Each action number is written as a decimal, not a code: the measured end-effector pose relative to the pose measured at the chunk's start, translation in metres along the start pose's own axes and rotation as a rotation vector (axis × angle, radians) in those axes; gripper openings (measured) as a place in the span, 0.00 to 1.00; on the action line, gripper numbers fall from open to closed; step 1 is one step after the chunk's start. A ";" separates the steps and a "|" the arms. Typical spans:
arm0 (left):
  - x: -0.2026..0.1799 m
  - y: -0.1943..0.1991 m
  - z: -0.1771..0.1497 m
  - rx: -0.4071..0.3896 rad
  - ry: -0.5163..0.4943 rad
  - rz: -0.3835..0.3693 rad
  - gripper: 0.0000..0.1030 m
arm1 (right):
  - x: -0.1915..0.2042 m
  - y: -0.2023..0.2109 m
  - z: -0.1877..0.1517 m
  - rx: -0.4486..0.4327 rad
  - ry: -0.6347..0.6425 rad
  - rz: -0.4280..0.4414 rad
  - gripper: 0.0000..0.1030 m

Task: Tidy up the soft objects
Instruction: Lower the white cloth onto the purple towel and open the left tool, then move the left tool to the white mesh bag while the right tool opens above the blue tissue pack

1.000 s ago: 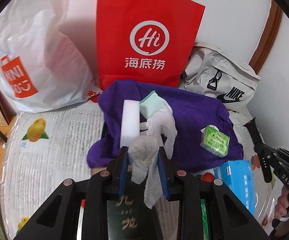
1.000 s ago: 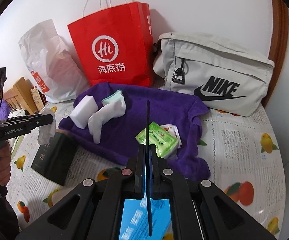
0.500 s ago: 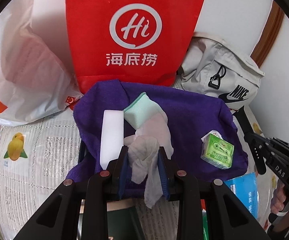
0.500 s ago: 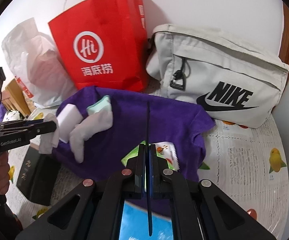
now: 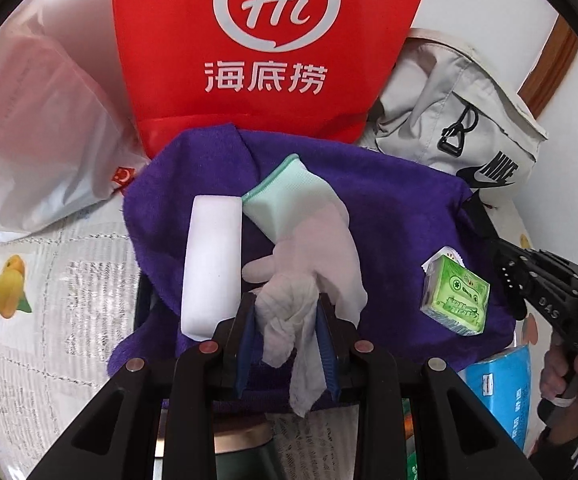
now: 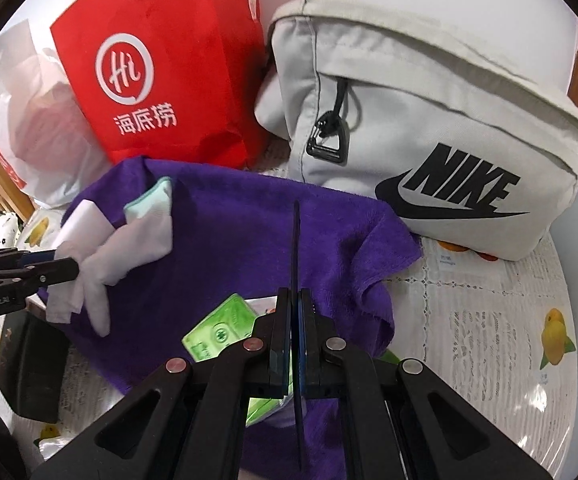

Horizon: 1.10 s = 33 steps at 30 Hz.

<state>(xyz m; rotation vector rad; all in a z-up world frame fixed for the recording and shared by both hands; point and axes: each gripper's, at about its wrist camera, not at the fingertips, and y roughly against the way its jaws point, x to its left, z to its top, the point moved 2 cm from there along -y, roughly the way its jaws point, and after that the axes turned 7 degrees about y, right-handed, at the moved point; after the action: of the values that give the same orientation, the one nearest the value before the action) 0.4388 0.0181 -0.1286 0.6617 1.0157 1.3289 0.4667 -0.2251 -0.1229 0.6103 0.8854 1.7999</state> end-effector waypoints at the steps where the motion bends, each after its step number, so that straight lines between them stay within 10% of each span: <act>1: -0.001 -0.002 0.000 0.002 -0.007 0.013 0.27 | -0.001 -0.004 0.000 0.009 -0.001 -0.005 0.03; 18: -0.010 -0.012 0.006 0.005 -0.034 0.025 0.33 | -0.006 -0.028 -0.008 0.078 -0.023 0.006 0.06; 23: -0.009 -0.005 0.007 0.003 -0.018 -0.003 0.48 | -0.011 -0.011 -0.012 0.060 -0.049 0.025 0.34; 33: -0.005 0.028 0.001 -0.016 0.004 0.001 0.63 | 0.002 0.034 -0.019 0.019 -0.025 0.016 0.37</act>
<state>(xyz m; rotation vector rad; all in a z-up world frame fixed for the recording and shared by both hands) 0.4266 0.0179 -0.1031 0.6483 1.0071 1.3380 0.4327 -0.2372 -0.1073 0.6522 0.8835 1.7968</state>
